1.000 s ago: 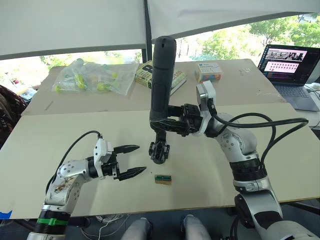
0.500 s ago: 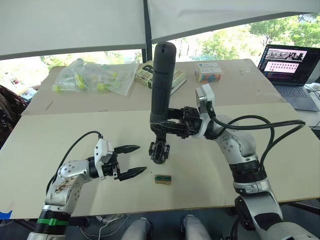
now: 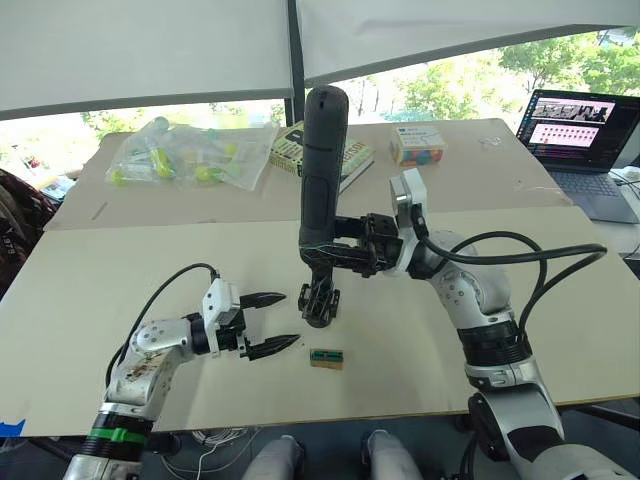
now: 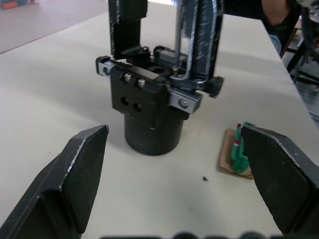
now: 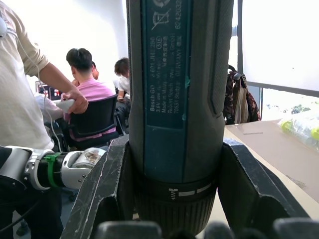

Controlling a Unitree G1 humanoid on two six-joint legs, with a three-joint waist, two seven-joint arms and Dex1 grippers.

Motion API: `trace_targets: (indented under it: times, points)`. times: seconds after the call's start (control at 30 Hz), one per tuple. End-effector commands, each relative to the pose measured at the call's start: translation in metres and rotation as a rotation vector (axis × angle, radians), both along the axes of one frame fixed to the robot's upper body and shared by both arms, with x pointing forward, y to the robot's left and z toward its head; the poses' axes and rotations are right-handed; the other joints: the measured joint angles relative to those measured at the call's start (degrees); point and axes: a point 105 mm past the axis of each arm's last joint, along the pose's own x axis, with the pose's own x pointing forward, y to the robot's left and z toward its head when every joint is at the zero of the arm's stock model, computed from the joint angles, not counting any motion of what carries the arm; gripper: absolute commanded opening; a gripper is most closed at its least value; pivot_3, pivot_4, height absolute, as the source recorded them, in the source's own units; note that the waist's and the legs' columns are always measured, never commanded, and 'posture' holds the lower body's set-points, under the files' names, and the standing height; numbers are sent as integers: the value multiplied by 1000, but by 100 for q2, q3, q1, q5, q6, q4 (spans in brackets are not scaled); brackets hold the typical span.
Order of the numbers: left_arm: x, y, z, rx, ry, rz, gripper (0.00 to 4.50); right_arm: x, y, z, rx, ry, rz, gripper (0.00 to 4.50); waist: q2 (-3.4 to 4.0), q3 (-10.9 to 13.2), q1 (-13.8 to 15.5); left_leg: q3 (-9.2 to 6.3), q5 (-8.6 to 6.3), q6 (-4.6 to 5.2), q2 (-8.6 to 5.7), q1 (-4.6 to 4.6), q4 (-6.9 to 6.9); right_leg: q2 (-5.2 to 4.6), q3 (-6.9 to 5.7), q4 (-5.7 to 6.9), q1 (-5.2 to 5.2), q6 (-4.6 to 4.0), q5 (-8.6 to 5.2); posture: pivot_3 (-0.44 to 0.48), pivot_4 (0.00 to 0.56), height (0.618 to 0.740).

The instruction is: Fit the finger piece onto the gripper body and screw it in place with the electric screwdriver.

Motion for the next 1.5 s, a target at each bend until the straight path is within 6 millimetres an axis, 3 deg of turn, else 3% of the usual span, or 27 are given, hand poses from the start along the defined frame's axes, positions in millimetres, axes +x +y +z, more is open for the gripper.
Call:
trace_targets:
  times: [0.03, 0.9, 1.5]
  points:
    - [6, -7, 0, 8, -30, -13, 4500, -7, 2, 12, 25, -62, 21, 1907, 0, -1, -6, 0, 0, 0, 0, 1, 0, 0, 1, 0, 0, 0, 0, 0, 150, 740]
    - [17, -29, 1, -1, -37, -8, 4500, -13, 6, 8, 15, -43, 29, 1907, -2, -2, -15, 0, 2, -3, 4, 0, 1, 5, 1, 2, -1, -2, 2, 0, 150, 740]
    - [27, -42, -21, 28, -6, -16, 4500, -12, 6, 6, 8, -45, 14, 1907, -3, -3, -9, 1, 3, -4, 3, 1, 2, 5, 1, 3, 1, -4, 3, 0, 150, 740]
